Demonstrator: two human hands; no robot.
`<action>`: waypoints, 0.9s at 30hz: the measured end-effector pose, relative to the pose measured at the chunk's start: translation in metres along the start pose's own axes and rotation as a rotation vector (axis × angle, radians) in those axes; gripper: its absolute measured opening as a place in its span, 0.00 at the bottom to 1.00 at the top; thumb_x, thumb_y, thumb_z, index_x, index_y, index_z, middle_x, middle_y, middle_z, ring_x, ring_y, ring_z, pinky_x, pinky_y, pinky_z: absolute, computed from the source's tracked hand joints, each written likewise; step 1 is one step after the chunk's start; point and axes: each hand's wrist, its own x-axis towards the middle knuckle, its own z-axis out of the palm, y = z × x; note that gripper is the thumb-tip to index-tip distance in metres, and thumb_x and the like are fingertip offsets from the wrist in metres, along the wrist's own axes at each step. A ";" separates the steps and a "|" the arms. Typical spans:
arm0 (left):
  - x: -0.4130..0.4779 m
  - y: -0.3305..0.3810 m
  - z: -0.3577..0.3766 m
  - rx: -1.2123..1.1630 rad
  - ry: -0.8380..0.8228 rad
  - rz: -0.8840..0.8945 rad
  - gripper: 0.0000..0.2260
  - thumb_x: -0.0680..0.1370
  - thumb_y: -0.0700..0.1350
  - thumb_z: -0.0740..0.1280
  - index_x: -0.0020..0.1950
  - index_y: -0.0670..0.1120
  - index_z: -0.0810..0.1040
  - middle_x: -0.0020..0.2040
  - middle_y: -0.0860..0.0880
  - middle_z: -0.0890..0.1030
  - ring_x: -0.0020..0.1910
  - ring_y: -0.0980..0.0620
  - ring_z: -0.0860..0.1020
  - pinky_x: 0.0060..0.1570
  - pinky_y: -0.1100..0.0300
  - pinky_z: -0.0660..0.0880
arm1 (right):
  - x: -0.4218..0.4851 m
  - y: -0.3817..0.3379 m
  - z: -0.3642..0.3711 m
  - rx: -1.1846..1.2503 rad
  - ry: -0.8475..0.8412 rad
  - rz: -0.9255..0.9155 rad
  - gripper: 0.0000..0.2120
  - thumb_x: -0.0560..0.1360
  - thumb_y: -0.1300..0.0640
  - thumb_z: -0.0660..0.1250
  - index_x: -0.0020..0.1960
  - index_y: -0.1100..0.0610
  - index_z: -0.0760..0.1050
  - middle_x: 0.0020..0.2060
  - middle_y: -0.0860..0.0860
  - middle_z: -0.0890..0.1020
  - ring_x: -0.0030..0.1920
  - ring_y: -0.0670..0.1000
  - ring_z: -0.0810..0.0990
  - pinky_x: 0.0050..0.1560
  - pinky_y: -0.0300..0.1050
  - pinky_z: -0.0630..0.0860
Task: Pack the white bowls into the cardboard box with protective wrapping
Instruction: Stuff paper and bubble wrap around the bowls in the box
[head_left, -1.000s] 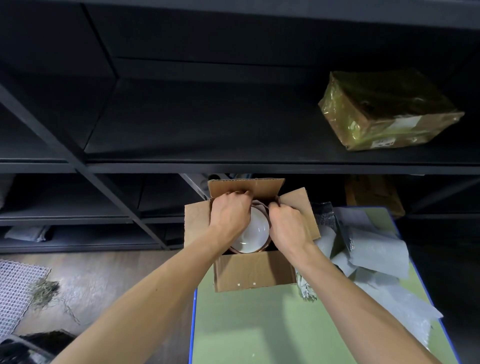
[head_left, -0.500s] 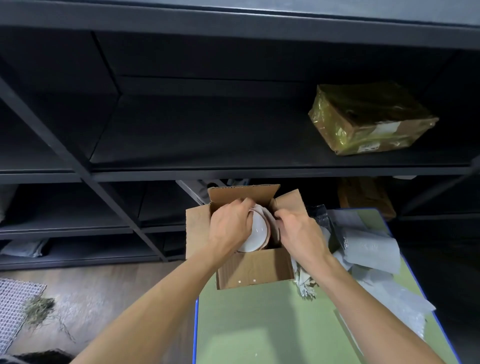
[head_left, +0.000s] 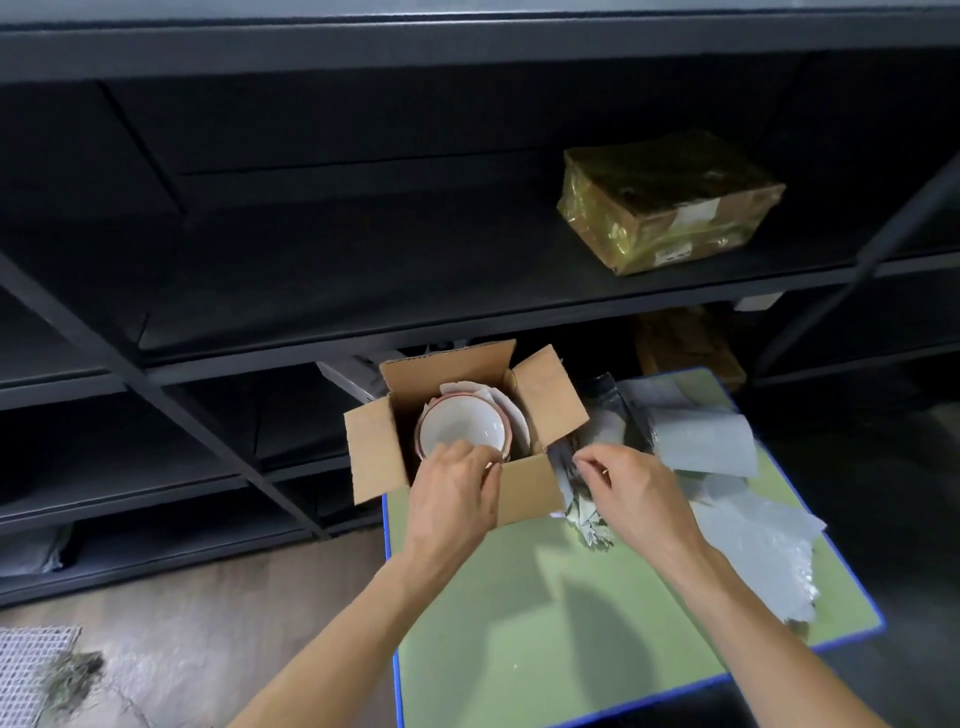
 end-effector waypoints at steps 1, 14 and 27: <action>0.001 0.001 0.000 0.000 -0.009 -0.006 0.09 0.78 0.48 0.62 0.45 0.49 0.82 0.39 0.51 0.79 0.40 0.45 0.75 0.40 0.49 0.72 | -0.003 0.002 0.001 0.006 -0.008 0.010 0.07 0.80 0.54 0.64 0.51 0.50 0.81 0.43 0.46 0.85 0.44 0.53 0.81 0.45 0.50 0.77; -0.021 0.090 0.039 -0.109 -0.186 0.132 0.10 0.81 0.52 0.58 0.47 0.52 0.77 0.40 0.52 0.77 0.41 0.48 0.76 0.37 0.49 0.72 | -0.030 0.076 -0.002 0.018 -0.182 0.127 0.08 0.80 0.53 0.63 0.53 0.49 0.80 0.48 0.47 0.83 0.51 0.52 0.81 0.50 0.51 0.77; -0.015 0.182 0.166 0.177 -0.758 0.175 0.27 0.80 0.58 0.61 0.76 0.49 0.62 0.72 0.47 0.67 0.68 0.45 0.68 0.63 0.50 0.72 | -0.085 0.252 -0.032 -0.062 -0.403 0.516 0.24 0.78 0.47 0.65 0.71 0.53 0.69 0.64 0.52 0.74 0.67 0.56 0.72 0.59 0.50 0.74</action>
